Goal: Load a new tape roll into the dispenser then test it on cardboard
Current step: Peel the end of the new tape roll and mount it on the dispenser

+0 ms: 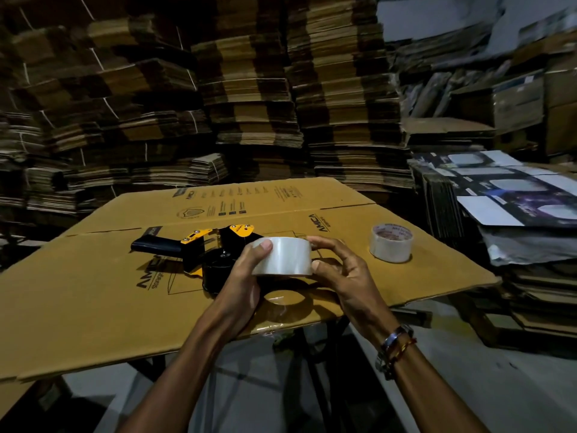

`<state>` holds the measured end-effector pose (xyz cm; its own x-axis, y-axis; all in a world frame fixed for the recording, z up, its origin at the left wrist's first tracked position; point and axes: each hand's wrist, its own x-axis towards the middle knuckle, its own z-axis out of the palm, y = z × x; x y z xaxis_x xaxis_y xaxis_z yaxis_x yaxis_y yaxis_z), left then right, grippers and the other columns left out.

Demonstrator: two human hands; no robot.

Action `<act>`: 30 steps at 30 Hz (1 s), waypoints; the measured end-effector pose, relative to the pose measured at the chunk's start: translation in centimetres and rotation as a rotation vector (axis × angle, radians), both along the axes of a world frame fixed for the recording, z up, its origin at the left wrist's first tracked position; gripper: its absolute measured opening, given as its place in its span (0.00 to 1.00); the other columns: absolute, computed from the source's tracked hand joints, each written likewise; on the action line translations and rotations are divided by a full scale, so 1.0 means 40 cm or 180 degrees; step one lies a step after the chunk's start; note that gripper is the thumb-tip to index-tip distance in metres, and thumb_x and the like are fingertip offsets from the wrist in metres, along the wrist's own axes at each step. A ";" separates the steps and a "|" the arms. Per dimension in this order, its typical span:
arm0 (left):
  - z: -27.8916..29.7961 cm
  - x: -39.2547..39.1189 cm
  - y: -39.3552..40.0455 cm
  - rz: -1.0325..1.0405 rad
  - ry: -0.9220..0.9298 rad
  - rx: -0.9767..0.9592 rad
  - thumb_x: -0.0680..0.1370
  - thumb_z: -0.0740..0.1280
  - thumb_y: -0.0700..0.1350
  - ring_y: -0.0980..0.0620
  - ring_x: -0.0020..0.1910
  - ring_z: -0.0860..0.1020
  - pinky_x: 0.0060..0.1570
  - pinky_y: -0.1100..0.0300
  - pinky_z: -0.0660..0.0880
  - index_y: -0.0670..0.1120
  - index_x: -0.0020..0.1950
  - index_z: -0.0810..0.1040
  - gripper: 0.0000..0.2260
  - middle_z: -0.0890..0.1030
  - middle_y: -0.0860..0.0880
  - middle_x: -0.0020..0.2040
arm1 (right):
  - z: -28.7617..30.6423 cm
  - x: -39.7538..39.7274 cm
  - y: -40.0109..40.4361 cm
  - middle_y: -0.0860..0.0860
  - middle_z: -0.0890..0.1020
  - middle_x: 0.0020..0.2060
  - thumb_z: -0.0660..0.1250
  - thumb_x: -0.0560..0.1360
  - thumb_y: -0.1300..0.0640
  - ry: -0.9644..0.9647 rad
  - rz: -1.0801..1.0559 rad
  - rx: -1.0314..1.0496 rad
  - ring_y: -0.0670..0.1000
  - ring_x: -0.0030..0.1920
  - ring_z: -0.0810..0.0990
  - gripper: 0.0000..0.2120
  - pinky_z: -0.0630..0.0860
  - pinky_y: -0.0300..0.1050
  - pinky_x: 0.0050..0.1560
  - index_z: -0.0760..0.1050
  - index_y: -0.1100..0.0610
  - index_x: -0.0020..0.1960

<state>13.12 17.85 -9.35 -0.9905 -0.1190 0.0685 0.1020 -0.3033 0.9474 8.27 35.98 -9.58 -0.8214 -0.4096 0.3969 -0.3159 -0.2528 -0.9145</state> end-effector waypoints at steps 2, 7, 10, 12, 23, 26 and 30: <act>0.001 -0.001 0.001 0.0081 0.0056 0.0035 0.63 0.73 0.60 0.37 0.61 0.78 0.50 0.46 0.81 0.48 0.67 0.72 0.36 0.75 0.36 0.67 | 0.005 0.005 -0.006 0.55 0.77 0.63 0.68 0.79 0.62 -0.0080 -0.0147 -0.0021 0.59 0.58 0.82 0.12 0.85 0.54 0.48 0.82 0.49 0.57; 0.006 0.004 0.005 0.0030 0.0072 0.0036 0.61 0.72 0.58 0.43 0.55 0.79 0.53 0.49 0.78 0.49 0.66 0.74 0.35 0.76 0.41 0.62 | 0.002 0.004 -0.019 0.54 0.79 0.61 0.69 0.79 0.59 -0.0163 -0.0456 -0.0088 0.53 0.55 0.83 0.04 0.83 0.45 0.39 0.81 0.56 0.52; 0.004 0.004 0.003 0.0026 0.0058 0.0000 0.62 0.72 0.59 0.42 0.56 0.79 0.54 0.48 0.78 0.48 0.67 0.73 0.35 0.76 0.40 0.64 | -0.003 -0.006 -0.022 0.53 0.80 0.59 0.68 0.80 0.59 -0.0175 -0.0555 -0.0119 0.55 0.56 0.83 0.05 0.85 0.50 0.41 0.82 0.57 0.51; 0.002 0.003 0.003 0.0034 0.0051 0.0001 0.62 0.72 0.59 0.42 0.56 0.79 0.54 0.47 0.78 0.48 0.67 0.73 0.35 0.76 0.39 0.64 | -0.003 -0.008 -0.021 0.52 0.80 0.57 0.67 0.80 0.60 -0.0167 -0.0574 -0.0132 0.55 0.56 0.83 0.06 0.85 0.49 0.42 0.83 0.57 0.51; 0.005 0.003 0.001 -0.0003 -0.0020 0.0103 0.63 0.72 0.57 0.41 0.56 0.79 0.54 0.47 0.78 0.47 0.68 0.73 0.35 0.77 0.38 0.64 | -0.003 -0.007 -0.014 0.45 0.84 0.49 0.69 0.79 0.60 -0.0277 -0.0507 -0.0103 0.48 0.46 0.85 0.07 0.84 0.53 0.43 0.80 0.55 0.56; 0.004 0.003 0.001 -0.0039 -0.0001 0.0076 0.63 0.72 0.58 0.41 0.56 0.79 0.55 0.46 0.78 0.48 0.68 0.73 0.35 0.77 0.39 0.63 | -0.005 -0.010 -0.015 0.47 0.86 0.47 0.69 0.79 0.59 -0.0333 -0.0575 -0.0120 0.52 0.45 0.86 0.05 0.84 0.54 0.42 0.80 0.57 0.54; 0.003 0.003 0.004 -0.0022 0.0024 -0.0204 0.63 0.71 0.60 0.41 0.57 0.79 0.52 0.48 0.78 0.50 0.69 0.72 0.36 0.75 0.40 0.65 | -0.001 -0.004 -0.016 0.44 0.86 0.45 0.71 0.78 0.56 -0.0374 -0.0568 -0.0142 0.53 0.48 0.86 0.06 0.85 0.57 0.41 0.80 0.57 0.52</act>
<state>13.24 18.00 -9.22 -0.9907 -0.1072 0.0833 0.1073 -0.2428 0.9641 8.10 35.32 -9.61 -0.9210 -0.2378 0.3086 -0.2510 -0.2435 -0.9369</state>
